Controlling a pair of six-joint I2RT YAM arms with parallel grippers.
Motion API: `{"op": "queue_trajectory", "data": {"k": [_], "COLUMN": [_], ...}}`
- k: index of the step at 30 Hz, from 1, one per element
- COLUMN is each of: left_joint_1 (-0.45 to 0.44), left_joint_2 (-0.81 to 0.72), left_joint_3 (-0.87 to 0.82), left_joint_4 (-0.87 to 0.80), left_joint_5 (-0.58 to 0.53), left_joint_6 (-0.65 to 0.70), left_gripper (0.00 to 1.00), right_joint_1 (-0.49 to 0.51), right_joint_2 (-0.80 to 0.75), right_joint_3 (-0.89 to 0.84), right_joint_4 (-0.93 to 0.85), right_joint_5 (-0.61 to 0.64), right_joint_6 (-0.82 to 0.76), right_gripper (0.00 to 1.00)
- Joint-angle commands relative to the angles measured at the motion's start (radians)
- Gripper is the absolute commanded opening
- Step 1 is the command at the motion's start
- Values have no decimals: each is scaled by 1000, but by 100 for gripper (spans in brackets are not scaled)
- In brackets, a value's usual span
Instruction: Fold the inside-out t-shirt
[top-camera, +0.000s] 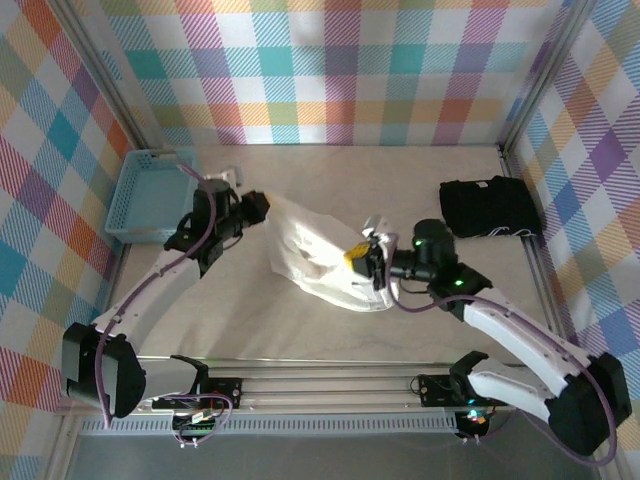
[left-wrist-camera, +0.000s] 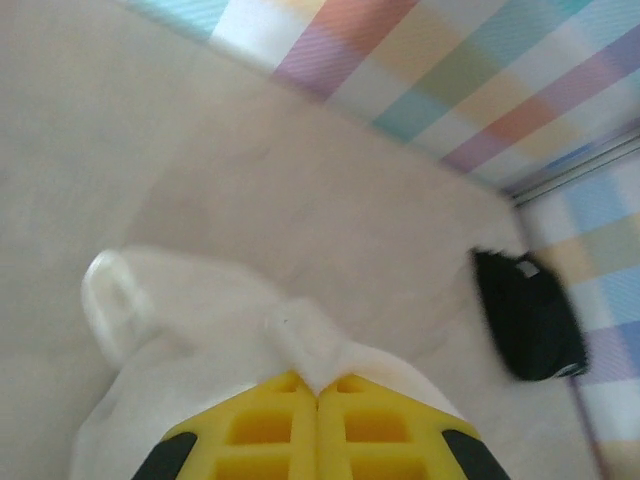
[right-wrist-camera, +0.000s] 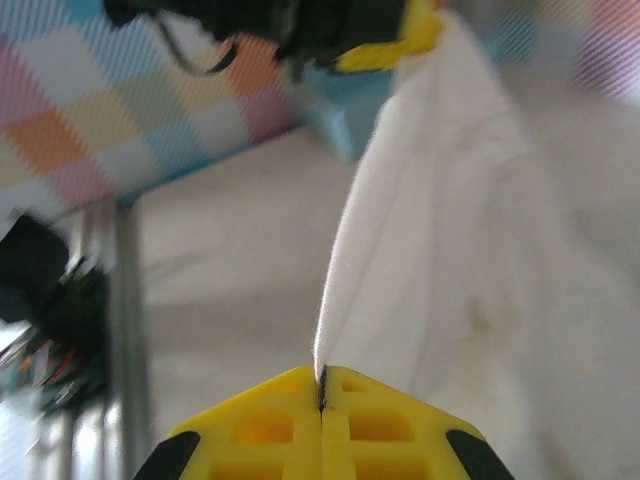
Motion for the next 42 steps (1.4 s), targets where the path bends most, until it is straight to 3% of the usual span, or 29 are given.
{"op": "queue_trajectory", "data": {"k": [1,5,7,10,13,17,20,25,29,37,42], "left_joint_1": [22,22,22,21,12,-87,-169,-218,-222,-226,-236], "left_joint_2": [-49,-98,-116,-147,-192,-222,-204,-145,-141,-177,-207], "left_joint_3": [-128,-253,-303,-354,-360,-330,-305,-309,-318,-319,-339], "left_joint_4": [-41,-63,-72,-103,-113,-106,-96,-62,-63,-73,16], "left_joint_5": [-89,-129,-136,-194,-211,-242,-245,-196,-231,-205,-68], "left_joint_6": [19,20,17,13,37,106,156,156,147,160,194], "left_gripper": [0,1,7,30,50,65,71,73,73,73,74], "right_joint_1": [109,174,174,171,157,150,151,151,151,146,94], "right_joint_2": [104,230,227,174,164,254,334,436,527,530,379], "right_joint_3": [-21,21,27,29,44,124,164,181,217,256,234], "right_joint_4": [-4,-32,-51,-58,-45,-108,-117,-88,-74,-120,-159], "right_joint_5": [-141,-182,-169,-57,95,319,354,416,448,566,467], "right_joint_6": [25,39,23,0,32,91,127,190,230,189,144], "right_gripper": [1,20,30,43,48,51,55,56,51,3,0]}}
